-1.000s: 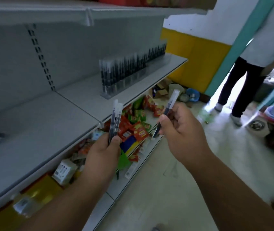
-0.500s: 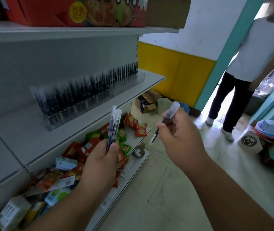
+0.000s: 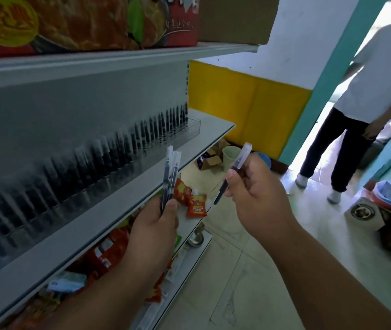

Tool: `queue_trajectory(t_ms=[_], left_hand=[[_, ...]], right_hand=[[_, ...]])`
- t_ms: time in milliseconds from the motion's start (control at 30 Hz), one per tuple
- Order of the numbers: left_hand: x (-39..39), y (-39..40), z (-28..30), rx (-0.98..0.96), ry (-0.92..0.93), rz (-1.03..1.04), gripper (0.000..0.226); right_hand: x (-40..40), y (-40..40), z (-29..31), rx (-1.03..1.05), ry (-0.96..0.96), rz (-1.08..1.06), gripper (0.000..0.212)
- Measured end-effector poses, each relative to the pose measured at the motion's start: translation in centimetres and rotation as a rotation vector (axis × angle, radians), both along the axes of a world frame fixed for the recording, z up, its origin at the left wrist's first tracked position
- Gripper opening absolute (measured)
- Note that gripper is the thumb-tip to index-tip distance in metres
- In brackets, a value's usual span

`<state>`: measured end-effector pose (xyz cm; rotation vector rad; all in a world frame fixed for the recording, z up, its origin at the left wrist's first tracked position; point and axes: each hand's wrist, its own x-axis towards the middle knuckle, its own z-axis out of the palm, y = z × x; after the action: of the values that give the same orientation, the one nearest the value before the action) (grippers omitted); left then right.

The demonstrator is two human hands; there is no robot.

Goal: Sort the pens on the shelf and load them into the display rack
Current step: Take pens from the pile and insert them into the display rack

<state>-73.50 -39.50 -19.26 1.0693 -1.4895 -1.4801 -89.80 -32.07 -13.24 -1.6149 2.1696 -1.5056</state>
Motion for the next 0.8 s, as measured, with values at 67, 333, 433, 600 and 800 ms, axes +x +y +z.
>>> queue_trajectory(t_ms=[67,333,433,600,800], left_hand=[[-1.2,-0.9,-0.4,0.004,0.000,0.028,0.028],[-7.2,-4.7,-1.1,0.054,0.052,0.373,0.024],[-10.2,-5.1,-0.8,0.078,0.094,0.467,0.024],[-14.6,-5.5,-1.0,0.075,0.076,0.562,0.023],[-18.3,-7.3,-0.3,0.041,0.063,0.580,0.023]], right_hand=[[-1.4,-1.5,-0.6,0.024,0.001,0.022,0.009],[-8.9,-10.9,-1.6,0.055,0.101,0.288,0.016],[-11.9,-13.7,-0.9,0.037,0.131,0.390,0.013],[-16.5,-16.2,-1.1,0.033,0.075,0.488,0.023],[-20.8,-19.3,-1.3,0.043,0.044,0.481,0.009]])
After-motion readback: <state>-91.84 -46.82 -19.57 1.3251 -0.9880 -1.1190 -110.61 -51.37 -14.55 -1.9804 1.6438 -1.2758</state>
